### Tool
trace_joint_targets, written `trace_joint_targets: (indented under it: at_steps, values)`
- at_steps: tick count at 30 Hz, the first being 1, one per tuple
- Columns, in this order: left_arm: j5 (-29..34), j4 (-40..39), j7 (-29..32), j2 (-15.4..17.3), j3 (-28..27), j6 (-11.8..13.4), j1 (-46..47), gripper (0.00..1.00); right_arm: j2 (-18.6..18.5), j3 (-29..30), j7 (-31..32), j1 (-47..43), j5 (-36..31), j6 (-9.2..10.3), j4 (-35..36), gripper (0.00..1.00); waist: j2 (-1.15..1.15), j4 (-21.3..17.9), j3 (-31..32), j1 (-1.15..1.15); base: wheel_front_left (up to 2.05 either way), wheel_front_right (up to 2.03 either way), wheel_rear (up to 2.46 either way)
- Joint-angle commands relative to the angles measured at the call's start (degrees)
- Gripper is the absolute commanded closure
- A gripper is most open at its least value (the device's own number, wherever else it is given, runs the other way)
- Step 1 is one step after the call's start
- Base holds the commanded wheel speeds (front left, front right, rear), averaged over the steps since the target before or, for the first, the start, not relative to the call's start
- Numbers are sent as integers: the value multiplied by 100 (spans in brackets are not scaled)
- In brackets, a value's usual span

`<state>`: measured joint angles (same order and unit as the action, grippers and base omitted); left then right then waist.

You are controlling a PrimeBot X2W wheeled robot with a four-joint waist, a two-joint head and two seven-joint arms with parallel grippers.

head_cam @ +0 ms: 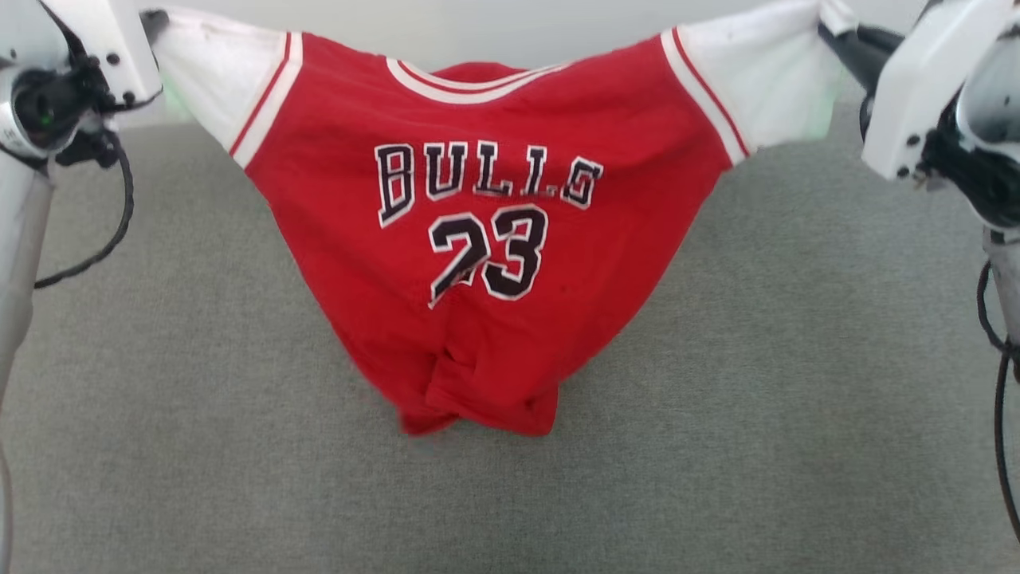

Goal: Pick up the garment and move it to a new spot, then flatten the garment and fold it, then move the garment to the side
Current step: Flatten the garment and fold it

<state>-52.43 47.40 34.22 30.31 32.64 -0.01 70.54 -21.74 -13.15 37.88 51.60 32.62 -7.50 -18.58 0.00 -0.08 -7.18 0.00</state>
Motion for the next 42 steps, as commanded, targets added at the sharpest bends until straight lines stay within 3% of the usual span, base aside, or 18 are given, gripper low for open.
trace_joint_targets:
  at_steps: [1, 9, 15, 20, 25, 26, 31, 35, 42]
  values:
    - [2, 44, -67, -63, -46, 11, 142, 100, 32, -86, -92, 205, -31, 2, -93, 100, 0, -72, 138, 0, 0, 0, 0]
    - [4, 281, -152, -241, -59, 41, 537, 100, 195, -427, -339, 996, 80, 2, -718, 100, 0, -136, 292, 0, 0, 0, 0]
    - [133, 414, -397, -389, -9, -27, 885, 100, 282, -574, -760, 1645, -103, 2, -1377, 100, 0, -116, 16, 0, 0, 0, 0]
    - [309, 564, -1071, -518, -12, -78, 1356, 100, 379, -672, -1820, 2352, -607, 2, -2075, 100, 0, -86, -455, 0, 0, 0, 0]
    - [599, 730, -2086, -586, -39, -174, 1949, 100, 456, -670, -3439, 3139, -1371, 2, -2821, 100, 0, -53, -925, 0, 0, 0, 0]
    - [599, 730, -2086, -586, -39, -174, 1949, 100, 456, -670, -3439, 3139, -1371, 2, -2821, 100, 0, -53, -925, 0, 0, 0, 0]
    - [951, 873, -3442, -615, -42, -294, 2576, 100, 510, -510, -4995, 3849, -2357, 2, -3509, 100, 0, 35, -1374, 0, 0, 0, 0]
    - [1080, 1020, -4461, -698, -23, -461, 2808, 100, 549, -321, -5302, 4079, -3140, 2, -3683, 100, 0, 156, -1660, 0, 0, 0, 0]
    - [1113, 1558, -4795, -693, 223, -704, 2248, 100, 766, -310, -5312, 3351, -3480, 2, -3772, 100, 0, 294, -1756, 0, 0, 0, 0]
